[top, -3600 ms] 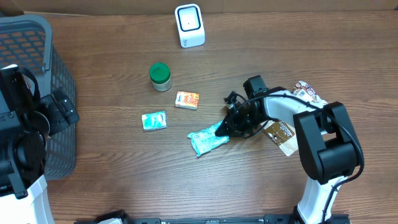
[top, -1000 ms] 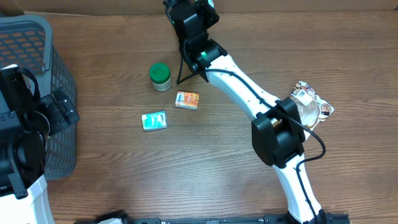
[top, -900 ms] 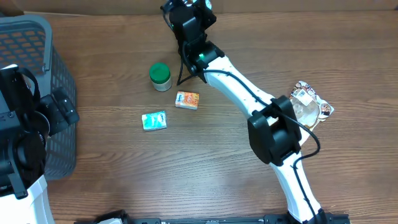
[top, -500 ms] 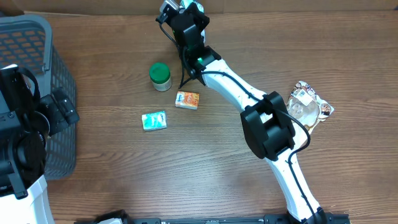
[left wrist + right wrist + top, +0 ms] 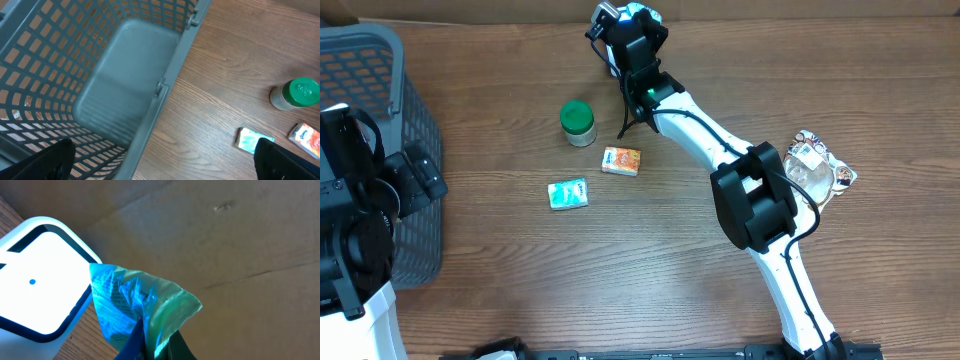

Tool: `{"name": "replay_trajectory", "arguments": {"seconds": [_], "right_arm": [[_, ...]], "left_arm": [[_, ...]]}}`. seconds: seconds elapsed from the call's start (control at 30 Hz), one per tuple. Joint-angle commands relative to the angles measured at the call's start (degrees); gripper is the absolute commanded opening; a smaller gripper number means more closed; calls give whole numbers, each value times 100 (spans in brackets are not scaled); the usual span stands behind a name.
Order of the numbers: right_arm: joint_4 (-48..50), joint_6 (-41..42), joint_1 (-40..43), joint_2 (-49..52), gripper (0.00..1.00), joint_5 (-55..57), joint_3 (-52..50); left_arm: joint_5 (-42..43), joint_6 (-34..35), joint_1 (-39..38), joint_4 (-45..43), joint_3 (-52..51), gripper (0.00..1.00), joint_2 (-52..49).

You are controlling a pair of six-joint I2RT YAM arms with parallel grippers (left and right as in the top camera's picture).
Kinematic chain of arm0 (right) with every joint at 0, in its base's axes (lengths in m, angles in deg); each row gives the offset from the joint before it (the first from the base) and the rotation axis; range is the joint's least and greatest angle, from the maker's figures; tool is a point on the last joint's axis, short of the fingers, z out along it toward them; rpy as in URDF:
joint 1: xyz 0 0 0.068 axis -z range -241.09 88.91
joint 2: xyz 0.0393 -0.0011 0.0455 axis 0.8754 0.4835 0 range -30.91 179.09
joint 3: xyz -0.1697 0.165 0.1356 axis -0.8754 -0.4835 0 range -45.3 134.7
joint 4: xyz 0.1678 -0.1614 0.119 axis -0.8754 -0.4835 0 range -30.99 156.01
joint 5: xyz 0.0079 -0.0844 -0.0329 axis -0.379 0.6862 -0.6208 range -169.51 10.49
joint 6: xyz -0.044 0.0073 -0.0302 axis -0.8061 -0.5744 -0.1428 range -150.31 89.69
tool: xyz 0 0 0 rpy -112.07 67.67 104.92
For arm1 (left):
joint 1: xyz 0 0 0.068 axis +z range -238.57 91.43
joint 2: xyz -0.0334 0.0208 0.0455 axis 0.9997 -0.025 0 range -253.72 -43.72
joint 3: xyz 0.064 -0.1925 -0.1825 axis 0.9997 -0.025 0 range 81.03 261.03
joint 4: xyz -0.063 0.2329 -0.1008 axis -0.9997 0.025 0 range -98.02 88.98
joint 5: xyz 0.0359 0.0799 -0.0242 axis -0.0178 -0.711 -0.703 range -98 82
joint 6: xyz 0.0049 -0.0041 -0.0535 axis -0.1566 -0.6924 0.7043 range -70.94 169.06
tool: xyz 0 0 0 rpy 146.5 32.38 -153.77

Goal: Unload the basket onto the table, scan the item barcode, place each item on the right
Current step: 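Lift the green tissue packet and hold it to the white scanner, then carry the green tissue packet right and drop it on the pile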

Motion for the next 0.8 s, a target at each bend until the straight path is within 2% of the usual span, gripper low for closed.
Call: {"name": "replay_trajectory", "arguments": {"seconds": [0.0, 0.07, 0.2, 0.37, 0.6, 0.77], "right_arm": [[20, 15, -94, -107, 4, 101, 116], [-138, 160, -125, -275, 4, 103, 116], [-876, 990, -188, -874, 4, -31, 116], [-2433, 2205, -310, -1840, 4, -455, 116], [-5250, 5346, -291, -3287, 4, -2052, 118], [-7381, 6992, 57, -4044, 4, -2861, 118]], "left_arm": [[-57, 120, 31, -4, 116, 100, 50], [-57, 120, 31, -4, 116, 100, 50], [-57, 120, 31, -4, 116, 100, 50], [-57, 120, 31, -4, 114, 100, 50], [-57, 120, 31, -7, 116, 100, 50], [-57, 120, 31, -4, 116, 100, 50]]}}
